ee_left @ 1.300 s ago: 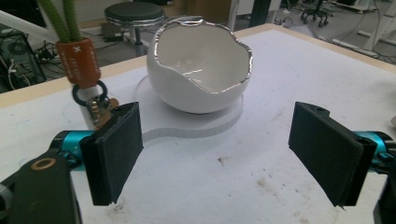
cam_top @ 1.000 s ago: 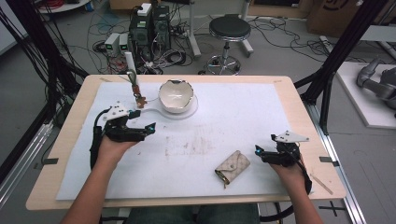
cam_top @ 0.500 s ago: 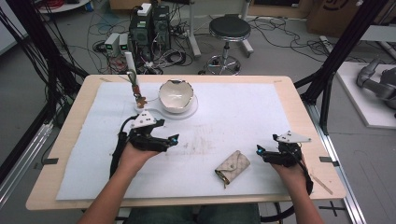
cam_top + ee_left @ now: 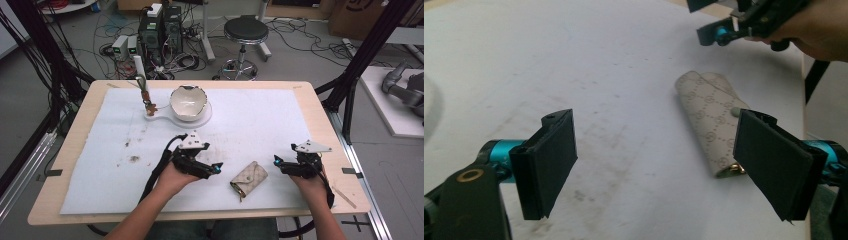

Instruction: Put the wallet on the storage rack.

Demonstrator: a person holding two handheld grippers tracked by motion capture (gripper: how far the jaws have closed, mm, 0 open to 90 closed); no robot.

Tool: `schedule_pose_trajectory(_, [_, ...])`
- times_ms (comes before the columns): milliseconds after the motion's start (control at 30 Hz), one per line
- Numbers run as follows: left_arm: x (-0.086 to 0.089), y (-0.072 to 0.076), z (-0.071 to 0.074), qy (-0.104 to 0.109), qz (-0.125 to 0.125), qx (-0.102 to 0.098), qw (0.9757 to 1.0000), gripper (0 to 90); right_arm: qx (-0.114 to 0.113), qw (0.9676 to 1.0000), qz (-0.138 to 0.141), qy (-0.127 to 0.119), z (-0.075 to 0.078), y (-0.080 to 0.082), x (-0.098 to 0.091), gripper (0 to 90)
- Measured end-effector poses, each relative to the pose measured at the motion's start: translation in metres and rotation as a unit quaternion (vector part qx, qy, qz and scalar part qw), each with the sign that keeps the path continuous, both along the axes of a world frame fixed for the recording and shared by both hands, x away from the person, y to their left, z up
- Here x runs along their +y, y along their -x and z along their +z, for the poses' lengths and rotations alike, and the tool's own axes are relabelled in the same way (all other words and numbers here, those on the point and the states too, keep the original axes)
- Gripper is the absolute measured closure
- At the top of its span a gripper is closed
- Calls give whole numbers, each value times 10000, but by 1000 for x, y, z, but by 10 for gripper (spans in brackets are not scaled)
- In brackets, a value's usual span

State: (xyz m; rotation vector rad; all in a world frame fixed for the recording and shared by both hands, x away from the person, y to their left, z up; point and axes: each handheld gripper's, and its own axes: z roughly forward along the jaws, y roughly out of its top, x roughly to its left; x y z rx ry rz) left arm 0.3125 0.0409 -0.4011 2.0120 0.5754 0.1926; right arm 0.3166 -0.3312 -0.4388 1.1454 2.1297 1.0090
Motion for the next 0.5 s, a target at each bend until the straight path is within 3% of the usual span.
schedule_pose_trajectory(233, [-39, 12, -12, -290, -430, 96, 9986, 175, -15, 10000, 1, 7, 0, 0, 1, 199])
schedule_pose_trajectory(500, [-71, 19, -23, -587, -685, 100, 9959, 176, -15, 10000, 6, 34, 0, 0, 2, 199])
